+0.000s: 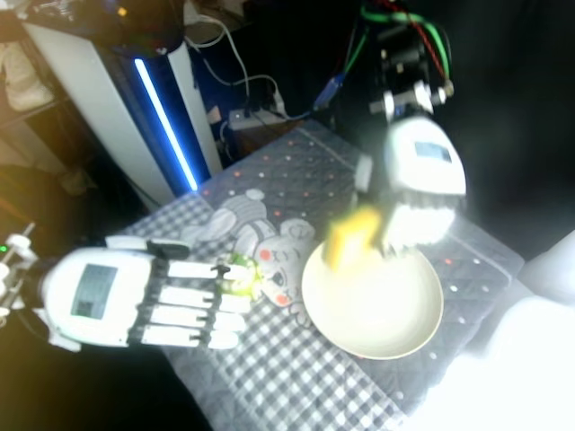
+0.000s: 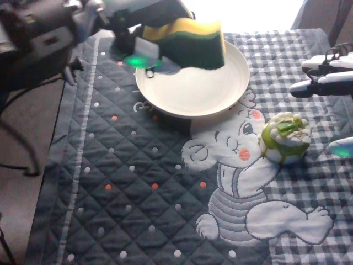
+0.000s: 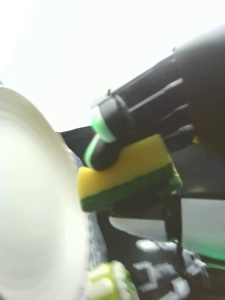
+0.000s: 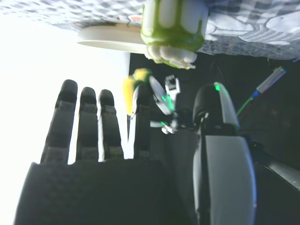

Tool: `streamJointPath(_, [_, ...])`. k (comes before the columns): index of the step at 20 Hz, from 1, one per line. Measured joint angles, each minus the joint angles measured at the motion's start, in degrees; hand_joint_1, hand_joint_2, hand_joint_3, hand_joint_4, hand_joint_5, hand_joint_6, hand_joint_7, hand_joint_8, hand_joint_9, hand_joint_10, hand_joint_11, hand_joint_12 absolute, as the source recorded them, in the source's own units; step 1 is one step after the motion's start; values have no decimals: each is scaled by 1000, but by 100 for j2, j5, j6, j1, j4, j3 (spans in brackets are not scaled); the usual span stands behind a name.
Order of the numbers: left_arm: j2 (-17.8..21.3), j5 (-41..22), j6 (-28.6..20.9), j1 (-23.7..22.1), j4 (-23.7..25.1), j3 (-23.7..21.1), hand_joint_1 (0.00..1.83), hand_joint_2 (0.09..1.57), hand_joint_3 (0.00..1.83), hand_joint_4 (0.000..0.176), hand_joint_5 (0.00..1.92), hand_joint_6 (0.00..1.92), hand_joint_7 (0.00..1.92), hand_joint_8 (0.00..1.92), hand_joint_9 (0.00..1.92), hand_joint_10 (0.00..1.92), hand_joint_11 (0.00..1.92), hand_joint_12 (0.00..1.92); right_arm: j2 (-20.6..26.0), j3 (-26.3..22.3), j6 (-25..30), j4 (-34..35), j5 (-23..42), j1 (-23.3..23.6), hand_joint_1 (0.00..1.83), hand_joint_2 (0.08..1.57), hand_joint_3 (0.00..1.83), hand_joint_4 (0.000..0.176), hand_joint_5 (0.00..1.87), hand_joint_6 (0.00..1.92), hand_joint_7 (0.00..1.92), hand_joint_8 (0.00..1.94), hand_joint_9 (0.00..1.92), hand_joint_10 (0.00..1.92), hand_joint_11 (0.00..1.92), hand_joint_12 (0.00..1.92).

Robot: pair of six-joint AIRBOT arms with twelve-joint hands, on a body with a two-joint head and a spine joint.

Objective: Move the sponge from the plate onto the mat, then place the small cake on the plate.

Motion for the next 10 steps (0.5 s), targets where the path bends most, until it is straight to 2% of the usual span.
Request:
streamJointPath(2, [505,-232,0,247,203,-514,1275,1078,0,0,1131,492,1052,1099,1074,992,953,1523,0,-2,22,2,4,0,640,1081,4,156,375,1,148,0,152,3,161,164])
streamJointPath(3, [774,-297,-7,472,297,-804,1281,1076,0,0,1162,370,1064,1116,1211,1180,1194,1510,2,-7,26,4,-7,0,665,1090,6,154,373,0,153,2,157,4,160,160])
streamJointPath(4, [986,-321,0,691,299,-1034,1284,1069,0,0,1167,360,1089,1072,1219,1151,1206,1442,9,-17,42,4,-2,0,676,1088,4,151,379,2,156,3,154,2,149,153])
streamJointPath(6, [1344,-409,-146,1040,424,-1379,1292,1053,0,0,1190,344,1131,990,1202,1109,1153,1456,52,-66,61,-7,-2,0,672,1094,5,144,381,2,160,3,154,1,139,143])
streamJointPath(7, [1464,-448,-155,1213,409,-1513,1303,1020,1,0,1263,252,1214,827,1238,955,1137,1373,79,-79,61,-2,4,0,685,1099,6,129,387,4,167,5,169,7,159,149])
streamJointPath(8, [1543,-503,-160,1438,358,-1617,1389,1006,0,0,1308,130,1275,505,1175,1022,1032,1233,96,-79,61,2,11,0,682,1097,4,112,403,9,183,10,189,13,186,158])
streamJointPath(9, [1550,-514,-223,1641,286,-1648,1409,1000,0,0,1340,52,1318,378,1166,1036,1022,1170,98,-79,61,24,7,0,656,1095,2,120,401,6,179,5,196,12,202,159])
streamJointPath(10, [1528,-544,-262,1860,175,-1650,1411,1011,0,0,1323,20,1287,441,1156,1051,1024,1088,98,-79,61,31,4,0,685,1092,0,109,411,7,175,3,204,12,213,158])
